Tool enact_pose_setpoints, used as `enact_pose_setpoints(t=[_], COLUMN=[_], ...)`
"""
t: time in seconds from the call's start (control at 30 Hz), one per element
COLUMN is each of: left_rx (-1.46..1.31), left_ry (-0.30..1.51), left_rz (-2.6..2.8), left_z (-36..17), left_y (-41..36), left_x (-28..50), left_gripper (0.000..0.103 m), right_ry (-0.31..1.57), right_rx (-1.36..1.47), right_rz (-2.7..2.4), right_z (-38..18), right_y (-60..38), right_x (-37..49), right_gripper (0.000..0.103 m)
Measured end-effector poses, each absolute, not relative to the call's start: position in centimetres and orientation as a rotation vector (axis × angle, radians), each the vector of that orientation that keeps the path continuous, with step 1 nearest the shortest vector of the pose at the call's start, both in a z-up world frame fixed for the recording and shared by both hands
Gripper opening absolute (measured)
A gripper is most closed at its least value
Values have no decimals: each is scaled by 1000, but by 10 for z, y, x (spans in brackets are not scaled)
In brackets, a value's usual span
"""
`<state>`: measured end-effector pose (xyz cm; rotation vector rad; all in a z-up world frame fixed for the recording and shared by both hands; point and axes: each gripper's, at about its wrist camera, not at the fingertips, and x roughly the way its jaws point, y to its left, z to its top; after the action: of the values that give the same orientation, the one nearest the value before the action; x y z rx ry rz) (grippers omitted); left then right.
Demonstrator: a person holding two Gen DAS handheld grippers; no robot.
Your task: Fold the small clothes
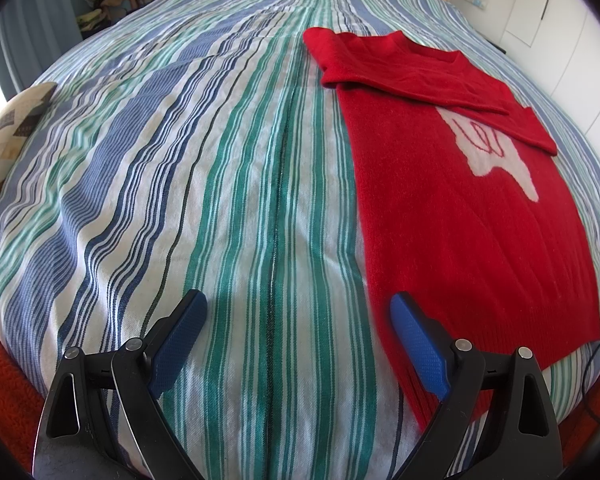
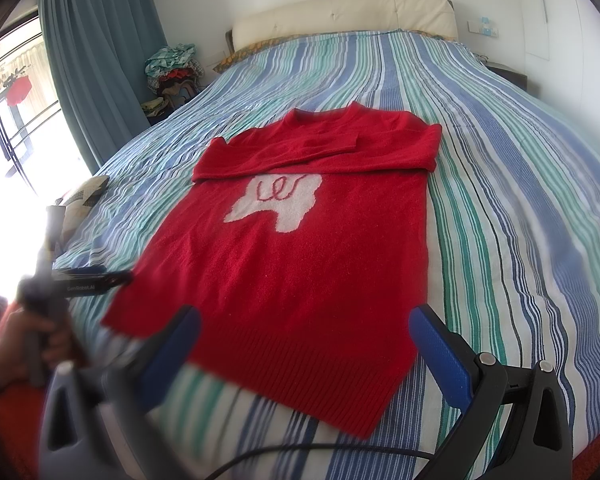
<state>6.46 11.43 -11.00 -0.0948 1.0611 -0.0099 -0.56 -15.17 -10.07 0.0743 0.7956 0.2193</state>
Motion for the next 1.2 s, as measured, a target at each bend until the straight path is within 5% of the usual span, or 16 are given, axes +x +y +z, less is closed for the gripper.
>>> enact_pose_setpoints(t=[1.2], left_rx=[-221], left_ry=[1065], left_rz=[-97], left_z=[-80], left_y=[133], left_x=[38], left_gripper=[94], right_ry=[823], right_rx=[40], right_rz=[269], right_z=[-70], right_y=[-172], right_x=[-17], right_gripper=[102])
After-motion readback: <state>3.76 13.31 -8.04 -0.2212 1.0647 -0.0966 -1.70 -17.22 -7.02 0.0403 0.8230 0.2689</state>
